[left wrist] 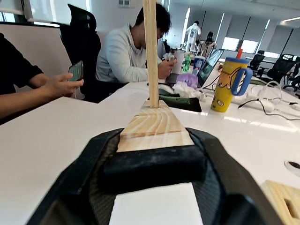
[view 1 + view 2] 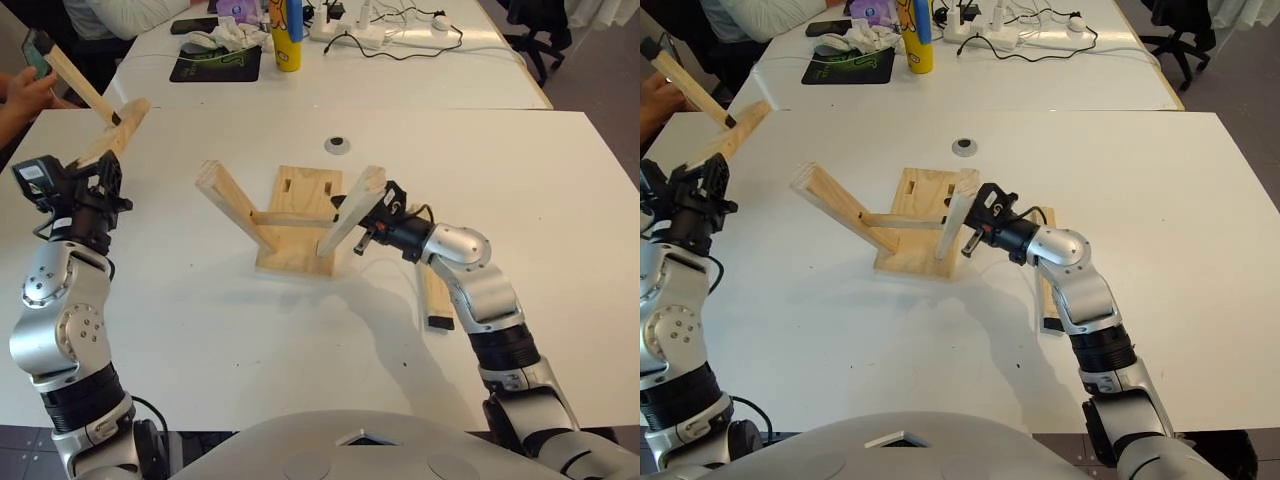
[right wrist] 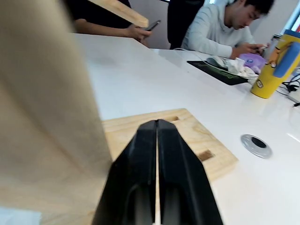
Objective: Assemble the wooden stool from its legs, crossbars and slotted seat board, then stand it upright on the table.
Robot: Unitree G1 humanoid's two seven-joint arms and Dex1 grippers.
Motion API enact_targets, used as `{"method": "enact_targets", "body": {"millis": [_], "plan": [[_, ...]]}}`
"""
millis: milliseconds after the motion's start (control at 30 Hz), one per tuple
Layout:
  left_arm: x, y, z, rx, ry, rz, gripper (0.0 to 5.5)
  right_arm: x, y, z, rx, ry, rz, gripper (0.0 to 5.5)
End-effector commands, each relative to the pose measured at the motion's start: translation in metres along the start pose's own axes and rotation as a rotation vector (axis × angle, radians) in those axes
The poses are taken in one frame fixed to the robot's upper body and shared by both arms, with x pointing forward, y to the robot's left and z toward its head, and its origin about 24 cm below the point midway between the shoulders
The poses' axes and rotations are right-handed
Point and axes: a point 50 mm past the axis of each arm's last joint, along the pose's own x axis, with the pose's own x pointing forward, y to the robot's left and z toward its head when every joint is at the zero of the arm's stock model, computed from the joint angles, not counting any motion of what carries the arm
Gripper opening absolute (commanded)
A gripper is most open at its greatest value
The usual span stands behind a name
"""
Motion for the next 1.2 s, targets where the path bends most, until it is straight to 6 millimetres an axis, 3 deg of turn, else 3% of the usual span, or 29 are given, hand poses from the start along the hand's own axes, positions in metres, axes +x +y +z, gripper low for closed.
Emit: {"method": "enact_targets", "body": {"millis": [33,133,267,333,433,567,733,900,1200], "plan": [[0.009,0.001,0.033,0.012,-0.104,0.003,2.02,-0.012,0.031,0.012,0.070,-0.003,0.289,0.00],[0.016,-0.007,0.055,0.004,-0.175,-0.021,2.02,-0.022,0.048,0.038,0.217,-0.076,0.526,0.00],[0.020,-0.019,0.070,-0.013,-0.220,-0.051,2.02,-0.010,0.034,0.068,0.295,-0.192,0.529,0.00],[0.020,-0.019,0.068,-0.016,-0.215,-0.049,2.02,0.001,0.009,0.061,0.217,-0.134,0.321,0.00],[0.018,-0.017,0.063,-0.019,-0.201,-0.033,2.02,0.009,-0.042,0.035,-0.006,0.036,-0.096,0.00],[0.017,-0.017,0.060,-0.020,-0.193,-0.028,2.02,0.015,-0.063,0.010,-0.141,0.200,-0.211,0.00],[0.020,-0.019,0.058,-0.019,-0.189,-0.034,2.02,0.033,-0.066,-0.002,-0.310,0.306,0.021,0.00],[0.020,-0.021,0.056,-0.026,-0.191,-0.037,2.02,0.046,-0.075,0.003,-0.410,0.392,0.277,0.00],[0.020,-0.025,0.052,-0.038,-0.191,-0.040,2.02,0.079,-0.064,0.011,-0.370,0.411,0.456,0.00]]}}
